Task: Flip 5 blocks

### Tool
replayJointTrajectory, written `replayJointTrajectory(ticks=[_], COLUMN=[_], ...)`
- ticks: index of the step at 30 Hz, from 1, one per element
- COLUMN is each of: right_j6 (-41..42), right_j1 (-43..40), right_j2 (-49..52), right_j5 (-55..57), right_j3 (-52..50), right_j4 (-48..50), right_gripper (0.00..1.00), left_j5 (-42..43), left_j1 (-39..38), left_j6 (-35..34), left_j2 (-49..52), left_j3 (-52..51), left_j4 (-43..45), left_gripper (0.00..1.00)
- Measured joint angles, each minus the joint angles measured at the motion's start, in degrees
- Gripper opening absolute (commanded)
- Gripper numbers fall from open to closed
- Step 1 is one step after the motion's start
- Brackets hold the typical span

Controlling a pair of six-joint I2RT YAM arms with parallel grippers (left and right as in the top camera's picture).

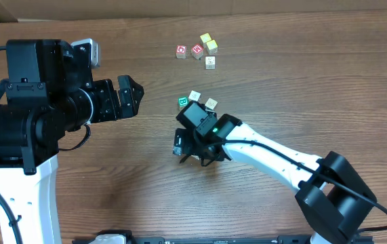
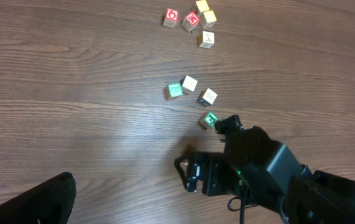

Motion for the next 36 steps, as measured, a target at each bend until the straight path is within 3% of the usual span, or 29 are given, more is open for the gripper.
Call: replayJointTrajectory(ticks=[19, 36], right_j6=[13.2, 15.4], right_j1=[3.5, 3.5], right_j2=[0.7, 5.0], right_j5=[12.5, 13.2], right_j3=[-2.4, -2.6], right_j4=[0.6, 1.1], right_gripper=[0.42, 0.36], left_j5=[0.0, 0.0], left_j1=[0.0, 0.0], left_j6=[0.0, 0.0], left_j2=[0.0, 0.0], left_j3=[0.0, 0.0], left_j4=[0.0, 0.0], left_gripper=[1.00, 1.00])
